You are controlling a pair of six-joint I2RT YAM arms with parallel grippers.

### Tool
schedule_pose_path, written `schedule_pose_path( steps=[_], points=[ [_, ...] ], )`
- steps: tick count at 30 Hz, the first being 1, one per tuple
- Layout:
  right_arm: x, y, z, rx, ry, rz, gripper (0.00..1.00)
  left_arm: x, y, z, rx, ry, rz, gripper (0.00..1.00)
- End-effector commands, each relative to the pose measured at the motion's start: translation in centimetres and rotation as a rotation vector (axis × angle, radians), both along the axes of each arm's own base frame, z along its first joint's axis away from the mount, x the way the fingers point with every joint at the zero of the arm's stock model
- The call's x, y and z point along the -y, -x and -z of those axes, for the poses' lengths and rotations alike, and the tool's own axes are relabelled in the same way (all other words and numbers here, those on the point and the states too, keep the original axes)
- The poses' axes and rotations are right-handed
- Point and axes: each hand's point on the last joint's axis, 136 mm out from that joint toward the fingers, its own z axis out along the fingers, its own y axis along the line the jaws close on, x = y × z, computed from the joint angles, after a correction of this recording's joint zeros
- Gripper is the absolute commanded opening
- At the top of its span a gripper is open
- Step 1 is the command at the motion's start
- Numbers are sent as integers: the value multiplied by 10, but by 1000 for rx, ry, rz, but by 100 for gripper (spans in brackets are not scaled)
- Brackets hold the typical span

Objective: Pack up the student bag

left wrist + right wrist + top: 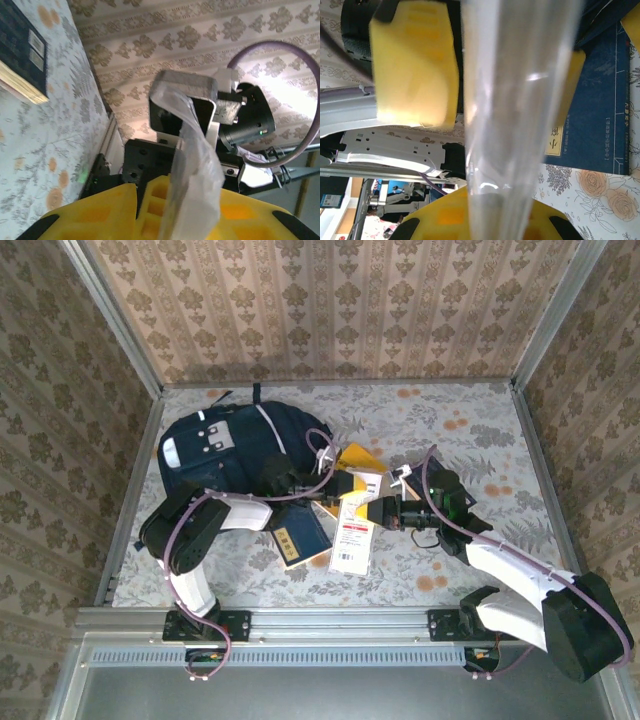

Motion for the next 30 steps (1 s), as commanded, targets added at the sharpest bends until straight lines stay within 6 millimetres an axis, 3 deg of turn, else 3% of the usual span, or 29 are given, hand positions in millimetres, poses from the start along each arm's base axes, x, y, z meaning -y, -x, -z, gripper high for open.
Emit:
schedule_pose_path(
  steps=[1, 6, 7, 12, 14, 16, 23, 26, 30],
  points=[
    [-2, -1, -9, 51, -16, -9, 0, 5, 4, -21, 62, 63, 28, 28],
    [2, -6, -5, 48, 11, 26, 0, -1, -1, -15, 51, 53, 2, 6],
    [4, -7, -3, 49, 22, 41, 4, -3, -3, -16, 53, 55, -8, 4],
    [23, -19, 2, 56, 83, 196, 64, -28, -31, -32, 48, 78, -141, 0],
    [32, -23, 2, 52, 67, 282, 79, -42, -48, -38, 32, 91, -233, 0],
    [41, -28, -1, 50, 22, 369, 86, -56, -63, -43, 19, 107, -340, 0],
    [30, -22, -21, 48, -129, 470, 99, -89, -103, -59, 9, 164, -668, 1],
    [20, -21, -29, 46, -180, 486, 100, -109, -113, -59, 9, 167, -820, 1],
    [6, -28, -52, 95, -239, 488, 99, -111, -117, -67, 20, 155, -875, 0]
  ],
)
